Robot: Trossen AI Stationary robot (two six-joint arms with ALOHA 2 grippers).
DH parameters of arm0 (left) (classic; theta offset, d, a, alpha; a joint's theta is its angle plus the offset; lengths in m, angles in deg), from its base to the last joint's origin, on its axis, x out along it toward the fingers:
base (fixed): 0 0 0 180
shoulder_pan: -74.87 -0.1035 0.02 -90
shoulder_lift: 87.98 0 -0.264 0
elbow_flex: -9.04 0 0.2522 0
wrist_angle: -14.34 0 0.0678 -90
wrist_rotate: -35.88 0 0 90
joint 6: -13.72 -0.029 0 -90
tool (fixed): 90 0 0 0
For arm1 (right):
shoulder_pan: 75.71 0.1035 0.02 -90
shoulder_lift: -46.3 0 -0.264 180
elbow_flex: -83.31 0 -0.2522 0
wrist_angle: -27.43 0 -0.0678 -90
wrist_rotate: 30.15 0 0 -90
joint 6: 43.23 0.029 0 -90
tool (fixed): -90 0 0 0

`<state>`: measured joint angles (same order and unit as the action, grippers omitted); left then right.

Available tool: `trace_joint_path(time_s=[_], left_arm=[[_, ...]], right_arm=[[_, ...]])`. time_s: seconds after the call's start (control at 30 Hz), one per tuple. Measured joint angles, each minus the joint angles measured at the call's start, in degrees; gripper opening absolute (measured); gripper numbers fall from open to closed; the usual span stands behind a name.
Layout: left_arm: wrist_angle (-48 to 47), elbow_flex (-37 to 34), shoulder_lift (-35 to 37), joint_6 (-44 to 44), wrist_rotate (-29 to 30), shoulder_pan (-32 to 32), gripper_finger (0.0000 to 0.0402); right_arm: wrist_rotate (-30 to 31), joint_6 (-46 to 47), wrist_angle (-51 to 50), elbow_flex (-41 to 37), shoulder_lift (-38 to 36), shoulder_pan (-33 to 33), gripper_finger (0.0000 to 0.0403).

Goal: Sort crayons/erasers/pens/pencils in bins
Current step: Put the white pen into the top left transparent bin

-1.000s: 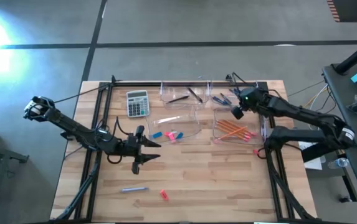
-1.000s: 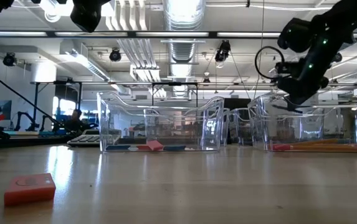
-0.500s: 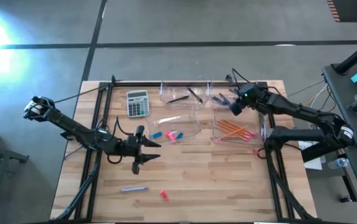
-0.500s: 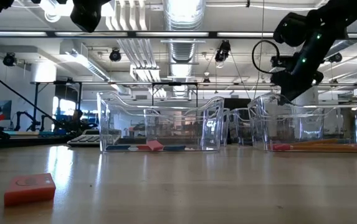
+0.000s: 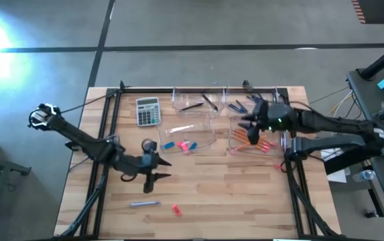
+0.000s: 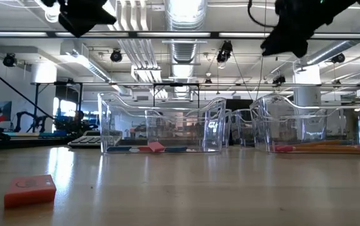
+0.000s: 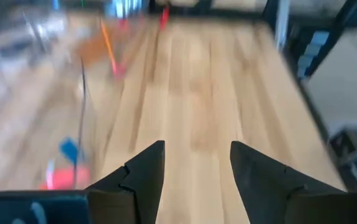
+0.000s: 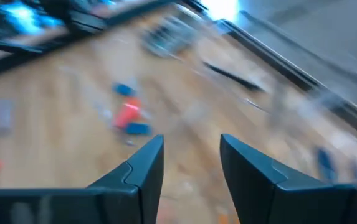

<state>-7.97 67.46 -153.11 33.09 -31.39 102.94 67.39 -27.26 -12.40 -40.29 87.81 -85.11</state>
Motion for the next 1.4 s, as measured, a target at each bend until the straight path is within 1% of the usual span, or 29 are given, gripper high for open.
trace_joint_path(time_s=[0.07, 0.13, 0.2, 0.33, 0.5, 0.63, 0.73, 0.83, 0.97, 1.03, 1.13, 1.17, 1.23, 1.3, 1.4], left_arm=[[-6.0, 2.3, -2.4, 3.1, -0.2, 1.3, 0.0169], [-9.2, 3.5, -4.9, 5.6, -1.0, 2.7, 0.0169], [-9.0, 4.1, -7.1, 7.2, -1.5, 4.1, 0.0169], [-4.9, 6.2, -10.0, 9.6, -1.5, 6.8, 0.0169], [-4.9, 7.1, -10.4, 7.7, -1.6, 8.7, 0.0169], [-4.6, 6.0, -8.8, 7.8, -0.9, 9.2, 0.0169], [-5.1, 4.5, -8.8, 9.8, -1.7, 9.3, 0.0169], [-8.3, 3.8, -8.7, 15.4, -5.0, 9.8, 0.0169], [-19.6, 3.6, -9.2, 25.8, -9.4, 12.2, 0.0169], [-24.2, 3.5, -9.1, 32.0, -12.1, 13.8, 0.0169], [-28.5, 3.6, -9.0, 39.3, -16.2, 17.1, 0.0169], [-29.1, 3.6, -9.0, 40.8, -16.7, 18.6, 0.0169], [-29.8, 3.5, -9.5, 43.8, -16.8, 20.9, 0.0169], [-29.7, 3.0, -10.4, 46.4, -16.7, 22.6, 0.0169], [-29.2, 2.7, -12.9, 49.2, -16.6, 24.1, 0.0169]], right_arm=[[1.7, -0.4, 4.3, -0.4, -0.2, 6.2, 0.0145], [3.4, -2.1, 9.5, -1.0, 0.9, 12.7, 0.0144], [5.3, -5.0, 14.2, -1.3, 3.1, 18.6, 0.0145], [9.0, -11.0, 21.9, -1.4, 10.8, 28.7, 0.0146], [9.5, -15.1, 32.6, -1.0, 23.6, 35.4, 0.0146], [9.4, -16.6, 43.0, -0.9, 35.1, 37.7, 0.0146], [8.8, -17.2, 48.5, 1.4, 42.8, 38.8, 0.0146], [8.8, -18.2, 48.7, 5.7, 49.1, 39.7, 0.0146], [8.8, -20.7, 45.2, 12.6, 54.9, 40.6, 0.0146], [9.0, -21.2, 41.1, 16.4, 56.5, 40.9, 0.0146], [9.0, -20.6, 29.1, 21.8, 57.0, 41.2, 0.0146], [9.0, -19.9, 25.0, 23.3, 56.8, 41.2, 0.0146], [9.0, -18.2, 20.7, 25.2, 55.8, 41.2, 0.0146], [9.0, -17.5, 20.1, 25.4, 54.2, 41.5, 0.0146], [9.0, -18.1, 22.3, 24.5, 52.1, 42.1, 0.0144]])
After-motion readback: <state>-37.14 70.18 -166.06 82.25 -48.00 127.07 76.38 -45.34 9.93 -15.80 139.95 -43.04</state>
